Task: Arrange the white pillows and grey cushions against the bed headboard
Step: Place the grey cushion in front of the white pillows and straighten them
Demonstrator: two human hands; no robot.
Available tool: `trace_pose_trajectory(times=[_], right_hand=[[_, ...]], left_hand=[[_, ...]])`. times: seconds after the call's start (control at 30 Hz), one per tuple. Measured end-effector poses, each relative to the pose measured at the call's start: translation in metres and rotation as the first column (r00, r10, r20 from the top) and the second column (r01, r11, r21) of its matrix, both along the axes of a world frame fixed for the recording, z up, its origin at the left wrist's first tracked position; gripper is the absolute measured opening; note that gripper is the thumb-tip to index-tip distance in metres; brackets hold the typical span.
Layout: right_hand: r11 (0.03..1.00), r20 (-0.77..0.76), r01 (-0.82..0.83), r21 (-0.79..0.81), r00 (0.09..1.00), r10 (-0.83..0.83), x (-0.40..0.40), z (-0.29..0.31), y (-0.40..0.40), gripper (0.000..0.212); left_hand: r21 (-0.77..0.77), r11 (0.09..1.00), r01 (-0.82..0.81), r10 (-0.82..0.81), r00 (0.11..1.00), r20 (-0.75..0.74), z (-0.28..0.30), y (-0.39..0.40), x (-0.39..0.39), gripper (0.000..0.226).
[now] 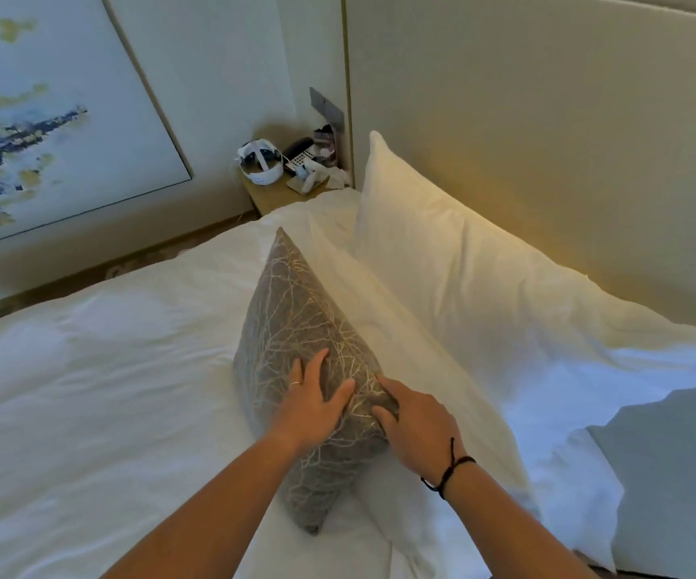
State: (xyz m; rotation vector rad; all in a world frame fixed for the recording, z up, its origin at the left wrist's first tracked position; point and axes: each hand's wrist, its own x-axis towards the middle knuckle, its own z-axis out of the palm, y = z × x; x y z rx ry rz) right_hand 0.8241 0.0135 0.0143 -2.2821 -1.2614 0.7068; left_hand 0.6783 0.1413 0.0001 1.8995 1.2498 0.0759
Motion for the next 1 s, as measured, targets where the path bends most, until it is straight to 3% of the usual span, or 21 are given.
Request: trace_pose_trajectory(times=[0.13,0.27,0.4,0.5,0.67,0.8,1.0], right_hand=[[0.999,-0.091,-0.016,0.048,0.996,0.020,0.016,-0.014,0.000,0.054],[0.998,-0.098,-0.031,0.055,0.995,0.036,0.016,-0.020,0.002,0.054],[0.999,-0.101,-0.037,0.040,0.994,0.041,0.013,-0.019,0.000,0.053],[0.997,-0.061,-0.070,0.031,0.996,0.071,0.009,-0.008,-0.009,0.051],[0.992,0.046,-0.086,-0.095,0.995,0.091,0.023,0.027,-0.060,0.056],[0.988,0.151,0.021,-0.156,0.989,0.003,0.066,0.060,-0.095,0.054],[0.986,0.130,0.118,-0.115,0.986,-0.102,0.113,0.085,-0.098,0.037]], left_hand=[[-0.007,0.991,-0.131,0.131,0.991,0.013,-0.001,0.000,0.021,0.091],[0.049,0.989,-0.139,0.140,0.990,-0.020,0.002,-0.005,0.022,0.090],[0.296,0.952,0.079,-0.045,0.992,-0.122,0.006,-0.014,0.023,0.071],[0.396,0.893,0.216,-0.159,0.972,-0.170,0.014,-0.015,0.030,0.052],[0.516,0.796,0.316,-0.313,0.945,-0.095,0.038,-0.030,0.053,0.032],[0.464,0.827,0.317,-0.355,0.935,-0.007,0.053,-0.037,0.082,0.029],[0.413,0.847,0.335,-0.371,0.929,0.007,0.061,-0.037,0.104,0.028]])
